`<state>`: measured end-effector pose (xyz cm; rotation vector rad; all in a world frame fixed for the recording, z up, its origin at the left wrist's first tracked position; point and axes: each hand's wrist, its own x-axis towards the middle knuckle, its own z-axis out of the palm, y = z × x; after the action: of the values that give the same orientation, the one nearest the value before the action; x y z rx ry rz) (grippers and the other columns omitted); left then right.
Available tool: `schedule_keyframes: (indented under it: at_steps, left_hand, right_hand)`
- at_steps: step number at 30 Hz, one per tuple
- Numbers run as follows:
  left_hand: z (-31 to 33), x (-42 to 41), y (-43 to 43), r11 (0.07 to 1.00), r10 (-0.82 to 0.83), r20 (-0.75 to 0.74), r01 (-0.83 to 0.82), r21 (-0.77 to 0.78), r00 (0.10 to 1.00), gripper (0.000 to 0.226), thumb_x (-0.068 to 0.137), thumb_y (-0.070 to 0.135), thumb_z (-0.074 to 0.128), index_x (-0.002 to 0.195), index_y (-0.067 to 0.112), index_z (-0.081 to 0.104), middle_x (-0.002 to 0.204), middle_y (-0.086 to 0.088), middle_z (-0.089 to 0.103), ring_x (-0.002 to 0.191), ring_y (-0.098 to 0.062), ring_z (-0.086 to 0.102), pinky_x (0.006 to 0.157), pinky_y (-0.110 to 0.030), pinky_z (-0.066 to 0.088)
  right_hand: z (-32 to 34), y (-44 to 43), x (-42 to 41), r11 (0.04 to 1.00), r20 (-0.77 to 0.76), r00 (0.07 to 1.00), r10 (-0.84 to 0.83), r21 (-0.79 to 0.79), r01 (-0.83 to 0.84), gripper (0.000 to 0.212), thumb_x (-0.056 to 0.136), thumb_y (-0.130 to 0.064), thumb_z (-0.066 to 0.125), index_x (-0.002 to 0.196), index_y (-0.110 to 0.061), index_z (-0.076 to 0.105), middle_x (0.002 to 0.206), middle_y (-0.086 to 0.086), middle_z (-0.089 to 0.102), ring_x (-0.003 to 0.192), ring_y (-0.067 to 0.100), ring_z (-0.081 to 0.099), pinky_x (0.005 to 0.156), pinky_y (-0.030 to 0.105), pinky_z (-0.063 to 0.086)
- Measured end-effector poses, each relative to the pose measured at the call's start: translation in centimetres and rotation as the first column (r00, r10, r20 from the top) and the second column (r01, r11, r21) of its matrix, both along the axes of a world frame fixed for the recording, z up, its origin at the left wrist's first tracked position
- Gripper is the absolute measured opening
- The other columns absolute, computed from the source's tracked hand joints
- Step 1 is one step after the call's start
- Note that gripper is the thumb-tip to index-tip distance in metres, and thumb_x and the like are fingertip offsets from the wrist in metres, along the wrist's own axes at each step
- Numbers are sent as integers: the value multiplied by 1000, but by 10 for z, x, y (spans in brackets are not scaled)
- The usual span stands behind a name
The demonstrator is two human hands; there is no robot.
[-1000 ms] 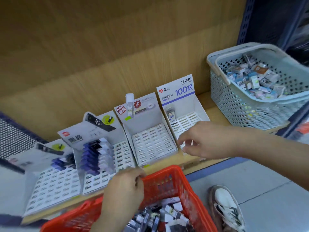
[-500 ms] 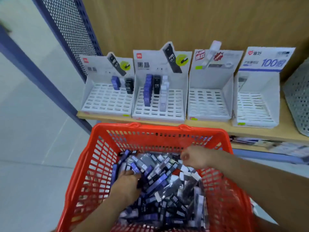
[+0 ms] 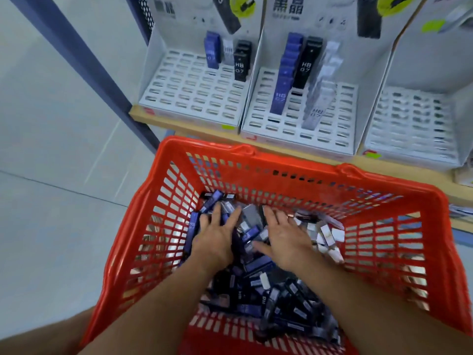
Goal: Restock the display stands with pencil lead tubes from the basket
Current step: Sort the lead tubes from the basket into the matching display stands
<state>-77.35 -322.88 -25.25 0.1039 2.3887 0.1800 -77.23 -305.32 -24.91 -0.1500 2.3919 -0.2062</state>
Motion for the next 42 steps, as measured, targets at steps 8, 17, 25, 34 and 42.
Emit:
schedule_keyframes:
  at_steps: [8, 17, 25, 34, 42]
  left_hand:
    - [8, -16, -11, 934, -335, -154, 305, -188, 930, 79, 85, 1, 59, 147, 23, 17, 143, -18, 25, 127, -39, 36, 84, -45, 48]
    - [25, -14, -24, 976, -205, -247, 218, 26, 947, 30, 95, 33, 52, 123, 23, 53, 114, -7, 58, 101, -30, 59, 78, -35, 48]
    - [92, -4, 1, 308, 461, 503, -663, 682, 731, 26, 99, 27, 49, 111, 8, 62, 62, -2, 52, 43, -10, 39, 42, -21, 30]
    - [156, 29, 40, -128, 389, 723, -744, 656, 570, 21, 99, 18, 48, 116, 8, 55, 64, -8, 54, 42, -13, 33, 42, -22, 23]
    - [206, 32, 43, 102, 474, 518, -629, 771, 712, 14, 97, 28, 51, 105, 19, 58, 78, -8, 73, 47, -15, 60, 42, -19, 41]
  right_hand:
    - [-11, 16, 8, 980, -100, 986, -135, -161, 118, 61, 98, -50, 50, 146, -16, 33, 80, 1, 60, 71, 22, 59, 60, 37, 50]
    - [7, 33, -4, 801, 117, 872, -476, -351, 484, 35, 100, -32, 55, 121, -4, 63, 77, -1, 60, 59, 11, 53, 52, 26, 37]
    - [58, 18, -1, -44, 744, 301, -597, -405, 913, 26, 99, -11, 53, 124, -9, 47, 60, 5, 54, 43, 13, 47, 34, 19, 27]
    - [110, -8, 18, -373, 829, 294, -475, -493, 786, 59, 71, -47, 80, 114, -9, 73, 61, -2, 46, 44, 6, 40, 31, 16, 24]
    - [156, -2, 9, -458, 765, 293, -573, -595, 660, 26, 94, -27, 62, 98, -2, 68, 61, 6, 52, 37, 14, 43, 36, 22, 34]
